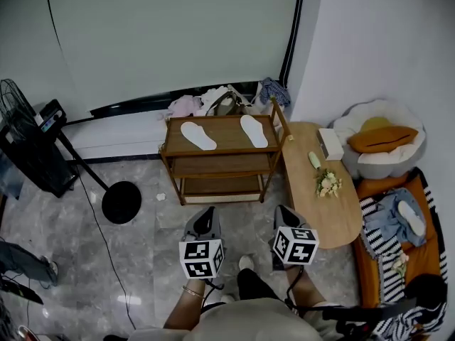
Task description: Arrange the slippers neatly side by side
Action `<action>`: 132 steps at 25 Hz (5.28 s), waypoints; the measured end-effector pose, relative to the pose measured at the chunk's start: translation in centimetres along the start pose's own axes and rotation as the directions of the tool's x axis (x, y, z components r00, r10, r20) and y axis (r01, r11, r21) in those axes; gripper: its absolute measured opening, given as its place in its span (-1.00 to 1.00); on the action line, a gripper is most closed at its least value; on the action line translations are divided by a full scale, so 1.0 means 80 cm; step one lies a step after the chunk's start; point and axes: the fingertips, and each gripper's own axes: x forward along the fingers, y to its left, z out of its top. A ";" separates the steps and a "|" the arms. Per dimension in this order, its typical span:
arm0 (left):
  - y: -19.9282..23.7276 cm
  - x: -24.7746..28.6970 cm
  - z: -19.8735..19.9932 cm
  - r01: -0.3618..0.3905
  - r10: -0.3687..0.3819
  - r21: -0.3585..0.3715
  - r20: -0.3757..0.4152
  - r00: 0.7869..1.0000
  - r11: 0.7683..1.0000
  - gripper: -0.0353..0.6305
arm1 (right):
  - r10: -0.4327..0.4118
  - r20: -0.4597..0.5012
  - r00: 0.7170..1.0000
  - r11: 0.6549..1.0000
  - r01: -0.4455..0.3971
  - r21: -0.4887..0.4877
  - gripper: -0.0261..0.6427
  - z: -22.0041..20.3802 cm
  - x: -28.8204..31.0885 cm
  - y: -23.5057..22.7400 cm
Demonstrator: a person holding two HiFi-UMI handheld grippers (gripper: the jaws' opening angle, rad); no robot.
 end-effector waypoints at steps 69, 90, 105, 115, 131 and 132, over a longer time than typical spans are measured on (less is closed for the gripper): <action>0.235 0.541 0.173 -0.092 0.092 -0.032 0.000 0.996 0.995 -0.88 | 0.036 -0.062 0.997 0.998 -0.039 -0.047 -0.82 0.276 0.536 -0.064; 0.278 0.611 0.148 -0.188 0.178 -0.121 -0.093 0.980 0.975 -0.88 | 0.113 -0.166 0.980 0.988 -0.128 -0.087 -0.82 0.287 0.646 -0.053; 0.314 0.542 0.051 -0.404 0.363 -0.154 -0.240 0.901 0.902 -0.88 | 0.302 -0.316 0.899 0.927 -0.354 -0.121 -0.82 0.214 0.679 0.021; 0.323 0.507 -0.028 -0.490 0.402 -0.236 -0.337 0.851 0.839 -0.88 | 0.341 -0.442 0.829 0.898 -0.427 -0.107 -0.82 0.130 0.689 0.052; 0.330 0.522 -0.066 -0.508 0.388 -0.258 -0.400 0.830 0.822 -0.88 | 0.318 -0.492 0.810 0.913 -0.401 -0.071 -0.82 0.097 0.701 0.039; 0.331 0.523 -0.067 -0.510 0.389 -0.258 -0.401 0.829 0.821 -0.88 | 0.315 -0.494 0.810 0.914 -0.399 -0.071 -0.82 0.096 0.702 0.037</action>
